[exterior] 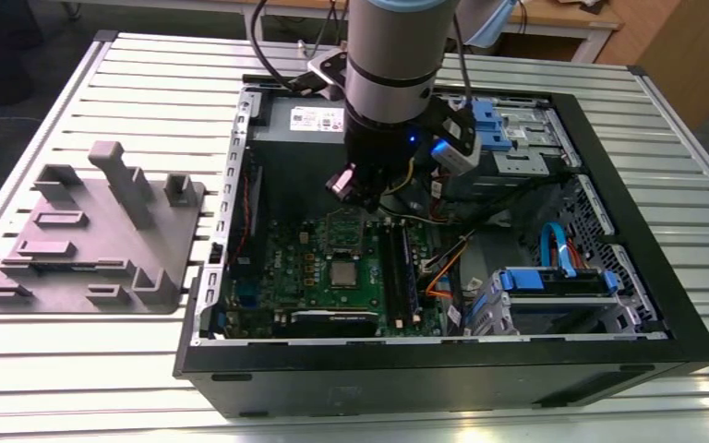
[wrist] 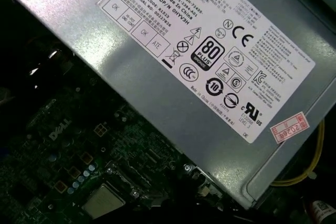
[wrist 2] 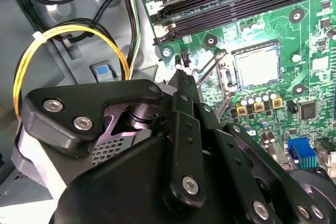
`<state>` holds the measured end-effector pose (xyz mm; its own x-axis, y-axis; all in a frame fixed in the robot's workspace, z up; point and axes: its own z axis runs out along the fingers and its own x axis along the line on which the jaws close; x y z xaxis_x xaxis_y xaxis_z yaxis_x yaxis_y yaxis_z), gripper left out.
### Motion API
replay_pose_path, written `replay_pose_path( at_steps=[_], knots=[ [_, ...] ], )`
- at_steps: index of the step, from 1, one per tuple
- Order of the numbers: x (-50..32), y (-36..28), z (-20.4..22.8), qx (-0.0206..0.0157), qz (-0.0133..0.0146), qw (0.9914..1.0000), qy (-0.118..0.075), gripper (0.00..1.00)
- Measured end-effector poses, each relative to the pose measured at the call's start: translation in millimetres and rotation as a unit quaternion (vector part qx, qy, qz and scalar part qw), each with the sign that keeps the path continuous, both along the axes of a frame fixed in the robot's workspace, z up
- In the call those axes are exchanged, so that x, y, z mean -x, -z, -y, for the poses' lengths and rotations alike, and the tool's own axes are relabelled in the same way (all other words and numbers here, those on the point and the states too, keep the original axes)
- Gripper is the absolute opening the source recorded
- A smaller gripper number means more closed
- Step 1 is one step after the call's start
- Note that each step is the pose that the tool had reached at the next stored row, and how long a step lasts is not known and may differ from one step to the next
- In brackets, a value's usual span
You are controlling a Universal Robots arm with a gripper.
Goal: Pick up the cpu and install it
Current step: 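Close the cpu cover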
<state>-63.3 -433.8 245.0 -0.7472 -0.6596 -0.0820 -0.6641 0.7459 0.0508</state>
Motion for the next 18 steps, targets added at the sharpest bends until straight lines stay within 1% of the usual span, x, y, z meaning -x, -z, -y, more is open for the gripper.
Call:
replay_pose_path(
  at_steps=[9, 18],
  knots=[
    [0.0, -2.8, 3.5, 0.0000, 0.0000, 1.00000, -0.002, 0.10],
    [0.7, -3.1, 6.8, 0.0000, 0.0002, 0.99998, -0.006, 0.10]
  ],
)
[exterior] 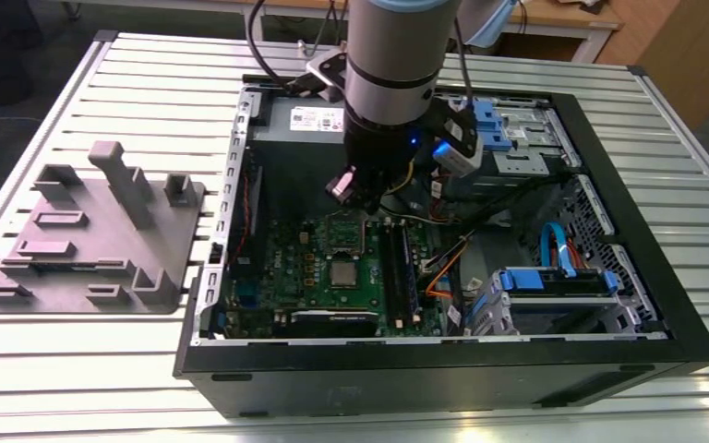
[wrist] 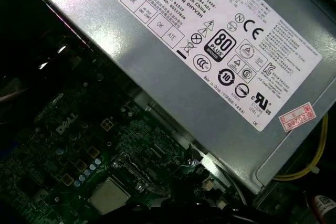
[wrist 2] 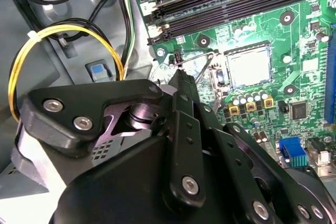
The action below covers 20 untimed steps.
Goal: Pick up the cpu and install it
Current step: 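Close the cpu cover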
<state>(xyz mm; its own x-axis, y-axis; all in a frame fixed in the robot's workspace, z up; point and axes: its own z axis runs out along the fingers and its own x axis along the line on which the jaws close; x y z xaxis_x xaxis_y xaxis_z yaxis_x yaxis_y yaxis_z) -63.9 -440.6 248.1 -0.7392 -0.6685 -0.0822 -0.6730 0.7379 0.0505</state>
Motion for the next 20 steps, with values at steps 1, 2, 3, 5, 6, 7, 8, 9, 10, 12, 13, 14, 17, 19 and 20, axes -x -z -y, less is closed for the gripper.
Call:
replay_pose_path(
  at_steps=[1, 2, 3, 5, 6, 7, 8, 9, 10, 12, 13, 14, 17, 19, 20],
  knots=[
    [0.1, 0.0, 0.7, 0.0000, 0.0000, 1.00000, -0.001, 0.10],
    [0.3, 0.0, 1.4, 0.0000, 0.0001, 1.00000, -0.002, 0.10],
    [0.5, 0.0, 2.4, 0.0000, 0.0001, 1.00000, -0.002, 0.10],
    [0.8, 0.0, 4.3, 0.0000, 0.0001, 0.99999, -0.004, 0.10],
    [1.0, 0.0, 5.4, 0.0000, 0.0001, 0.99999, -0.005, 0.10],
    [1.1, 0.1, 6.4, -0.0001, 0.0001, 0.99998, -0.006, 0.10],
    [1.2, 0.0, 7.7, -0.0001, 0.0001, 0.99998, -0.007, 0.10],
    [1.3, 0.0, 9.0, -0.0002, 0.0001, 0.99998, -0.007, 0.10],
    [1.4, 0.0, 10.2, -0.0004, 0.0001, 0.99997, -0.007, 0.10],
    [1.5, 0.0, 12.9, -0.0008, 0.0001, 0.99997, -0.008, 0.10],
    [1.6, 0.0, 14.3, -0.0012, 0.0001, 0.99997, -0.008, 0.10],
    [1.7, 0.0, 15.9, -0.0016, 0.0001, 0.99997, -0.008, 0.10],
    [1.8, 0.0, 21.0, -0.0026, 0.0001, 0.99996, -0.008, 0.10],
    [2.0, 0.0, 24.8, -0.0034, 0.0002, 0.99996, -0.008, 0.10],
    [2.1, 0.0, 26.8, -0.0036, 0.0001, 0.99996, -0.008, 0.10]
  ],
)
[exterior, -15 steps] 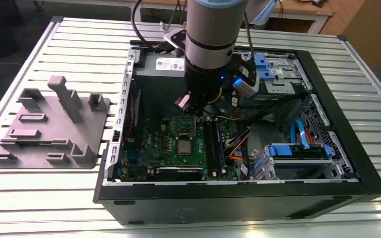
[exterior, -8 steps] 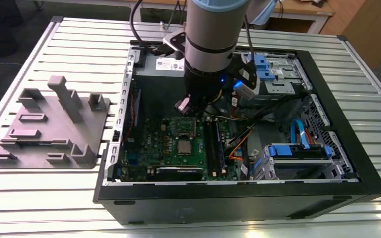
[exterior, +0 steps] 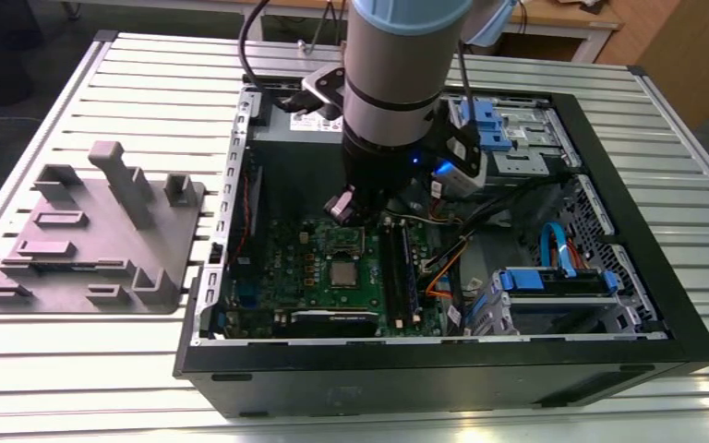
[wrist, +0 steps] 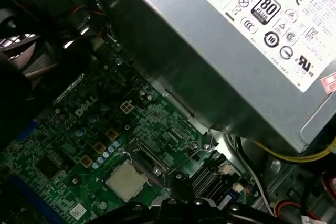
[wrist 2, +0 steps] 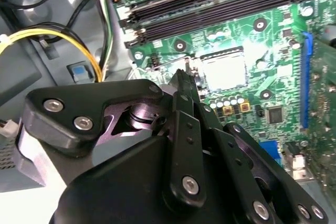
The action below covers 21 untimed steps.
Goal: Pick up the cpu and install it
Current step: 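Close the cpu cover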
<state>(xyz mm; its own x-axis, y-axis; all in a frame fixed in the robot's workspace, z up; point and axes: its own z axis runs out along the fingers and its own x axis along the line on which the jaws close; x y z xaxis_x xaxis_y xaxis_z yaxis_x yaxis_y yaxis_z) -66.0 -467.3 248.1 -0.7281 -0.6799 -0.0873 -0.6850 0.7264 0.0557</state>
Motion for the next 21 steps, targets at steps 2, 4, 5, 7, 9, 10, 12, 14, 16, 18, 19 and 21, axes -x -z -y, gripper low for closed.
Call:
replay_pose_path(
  at_steps=[2, 4, 5, 7, 9, 10, 12, 14, 16, 18, 19, 21],
  knots=[
    [0.2, 0.0, 4.0, -0.0006, 0.0000, 1.00000, 0.000, 0.10],
    [0.2, 0.0, 6.6, -0.0010, 0.0000, 1.00000, 0.000, 0.10],
    [0.3, 0.0, 7.1, -0.0010, 0.0000, 1.00000, 0.000, 0.10],
    [0.3, 0.0, 7.2, -0.0010, 0.0000, 1.00000, 0.000, 0.10],
    [0.2, 0.0, 8.3, -0.0010, 0.0000, 1.00000, 0.000, 0.10],
    [0.2, 0.0, 8.3, -0.0010, 0.0000, 1.00000, 0.000, 0.10],
    [0.2, 0.0, 8.3, -0.0010, 0.0000, 1.00000, 0.000, 0.10],
    [0.2, 0.0, 8.3, -0.0010, 0.0000, 1.00000, 0.000, 0.10],
    [0.2, 0.0, 8.3, -0.0010, 0.0000, 1.00000, 0.000, 0.10],
    [0.3, 0.1, 8.3, -0.0010, 0.0000, 1.00000, 0.000, 0.10],
    [0.8, 0.0, 8.4, -0.0010, 0.0002, 1.00000, 0.000, 0.10],
    [2.7, 0.0, 8.5, -0.0010, 0.0008, 1.00000, 0.000, 0.10]
  ],
)
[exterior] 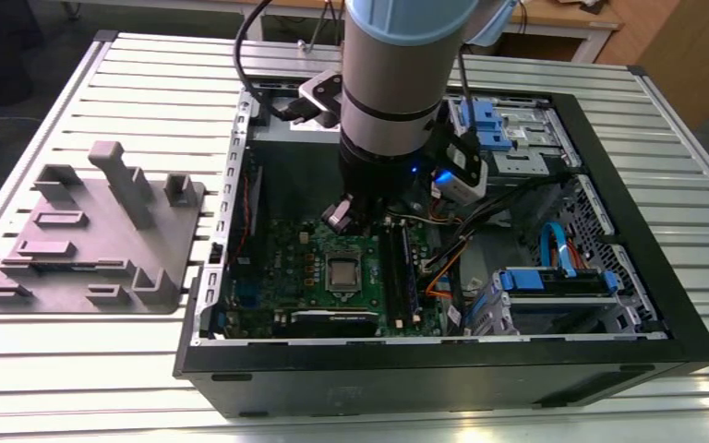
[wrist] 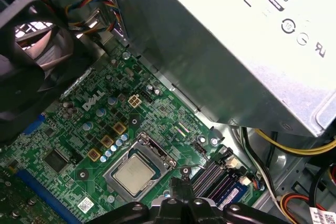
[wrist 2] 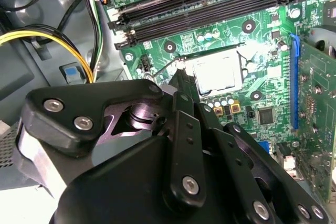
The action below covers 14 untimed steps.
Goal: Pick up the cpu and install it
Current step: 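Close the cpu cover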
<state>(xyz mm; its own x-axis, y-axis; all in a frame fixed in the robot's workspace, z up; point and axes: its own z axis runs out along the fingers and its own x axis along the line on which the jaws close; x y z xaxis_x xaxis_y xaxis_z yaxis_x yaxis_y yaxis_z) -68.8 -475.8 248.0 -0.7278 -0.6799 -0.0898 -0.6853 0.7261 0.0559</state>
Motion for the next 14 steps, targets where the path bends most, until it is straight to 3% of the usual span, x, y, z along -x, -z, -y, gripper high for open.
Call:
replay_pose_path(
  at_steps=[5, 14],
  knots=[
    [4.7, 0.1, 1.4, 0.0000, 0.0008, 1.00000, 0.000, 0.10],
    [9.0, 1.1, 10.6, 0.0000, 0.0009, 1.00000, 0.000, 0.10]
  ],
)
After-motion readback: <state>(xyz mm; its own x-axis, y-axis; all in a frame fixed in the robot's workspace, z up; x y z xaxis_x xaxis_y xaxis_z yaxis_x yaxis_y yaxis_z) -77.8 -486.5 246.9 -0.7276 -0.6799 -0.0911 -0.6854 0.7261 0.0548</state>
